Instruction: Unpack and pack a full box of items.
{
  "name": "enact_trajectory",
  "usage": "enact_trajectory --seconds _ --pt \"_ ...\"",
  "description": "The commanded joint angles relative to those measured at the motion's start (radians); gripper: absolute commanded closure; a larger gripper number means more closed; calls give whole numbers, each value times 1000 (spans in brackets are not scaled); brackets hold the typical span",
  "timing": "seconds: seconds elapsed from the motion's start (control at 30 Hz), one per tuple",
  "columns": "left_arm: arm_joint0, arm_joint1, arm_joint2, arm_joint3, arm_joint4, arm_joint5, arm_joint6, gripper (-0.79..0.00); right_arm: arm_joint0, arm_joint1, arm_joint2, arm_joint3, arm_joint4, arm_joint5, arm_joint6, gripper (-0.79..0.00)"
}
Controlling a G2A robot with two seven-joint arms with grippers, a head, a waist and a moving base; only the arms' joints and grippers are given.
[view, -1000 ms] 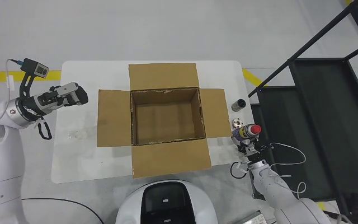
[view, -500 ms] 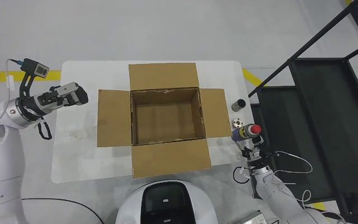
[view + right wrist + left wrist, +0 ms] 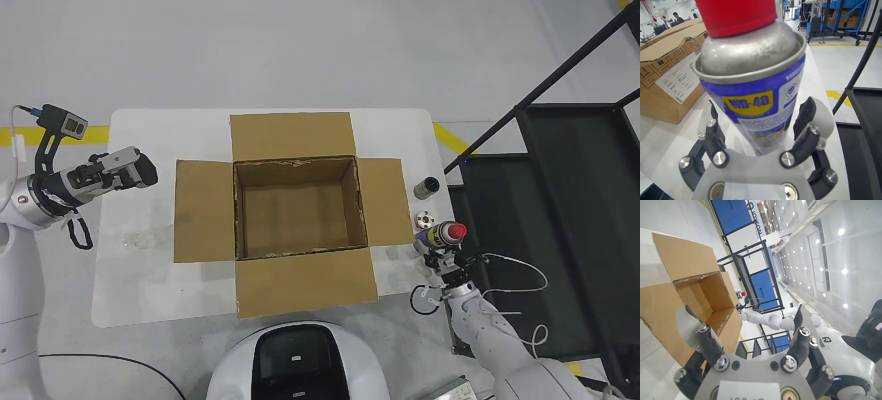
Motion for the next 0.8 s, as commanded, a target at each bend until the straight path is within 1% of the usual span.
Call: enact_trajectory --seconds 0.0,0.27,0.37,0.53,0.67,0.77 --pt "0 0 0 0 0 0 0 -785 -1 0 -1 6 -1 2 -9 0" --pt "0 0 0 0 0 0 0 -785 -19 7 2 11 -7 5 -78 0" --pt "0 0 0 0 0 0 0 -785 -53 15 4 -32 -9 29 -102 0" --pt "0 0 0 0 0 0 0 -785 -142 48 21 -173 -32 84 -157 0" --pt "0 0 0 0 0 0 0 -785 -212 89 62 -328 -83 129 -202 0" --pt "0 0 0 0 0 0 0 -785 -270 119 111 -460 -124 143 -216 0"
